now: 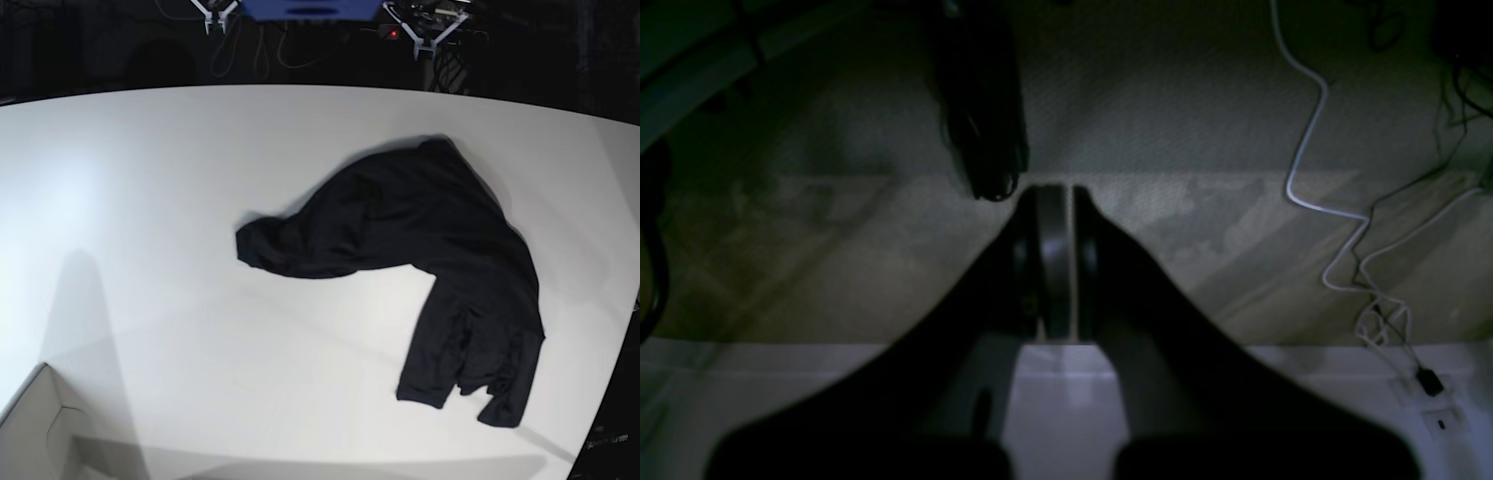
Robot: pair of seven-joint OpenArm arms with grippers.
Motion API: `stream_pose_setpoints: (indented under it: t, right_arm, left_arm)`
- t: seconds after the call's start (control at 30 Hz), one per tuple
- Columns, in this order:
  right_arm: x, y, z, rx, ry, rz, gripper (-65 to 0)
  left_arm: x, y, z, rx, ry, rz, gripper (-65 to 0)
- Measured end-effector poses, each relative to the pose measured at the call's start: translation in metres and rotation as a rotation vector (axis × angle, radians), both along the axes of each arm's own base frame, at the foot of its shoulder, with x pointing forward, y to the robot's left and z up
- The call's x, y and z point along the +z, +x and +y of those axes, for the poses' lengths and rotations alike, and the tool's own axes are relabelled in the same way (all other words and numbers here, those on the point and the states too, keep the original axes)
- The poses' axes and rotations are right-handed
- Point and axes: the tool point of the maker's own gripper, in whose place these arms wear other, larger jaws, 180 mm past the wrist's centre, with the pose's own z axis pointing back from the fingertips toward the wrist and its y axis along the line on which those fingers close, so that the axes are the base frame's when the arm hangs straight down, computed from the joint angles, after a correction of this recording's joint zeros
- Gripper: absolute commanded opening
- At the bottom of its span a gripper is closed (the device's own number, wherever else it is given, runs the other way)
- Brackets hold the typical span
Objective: Layout the t-shirt on the table in an organized manner, then fold the t-shirt properly
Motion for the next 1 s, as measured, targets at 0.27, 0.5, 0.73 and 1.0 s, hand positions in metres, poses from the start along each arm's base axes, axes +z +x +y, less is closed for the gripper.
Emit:
stream_pose_setpoints:
  t: [0.27, 0.5, 0.73, 1.0]
  right_arm:
    - [0.0, 0.0, -0.001, 0.0, -0.001, 0.0, -65.0]
    - [0.0, 0.0, -0.001, 0.003, -0.001, 0.0, -65.0]
    - [0.0, -0.002, -0.001, 0.003, -0.001, 0.003, -65.0]
    - [0.006, -0.036, -0.028, 0.014, -0.042, 0.044, -65.0]
  left_arm:
    - [0.0, -0.003, 0.0, 0.0, 0.0, 0.005, -65.0]
    - [0.0, -0.004, 0.0, 0.0, 0.0, 0.005, -65.0]
    - [0.0, -0.014, 0.0, 0.0, 0.0, 0.021, -65.0]
    - [0.001, -0.038, 0.005, -0.002, 0.007, 0.044, -65.0]
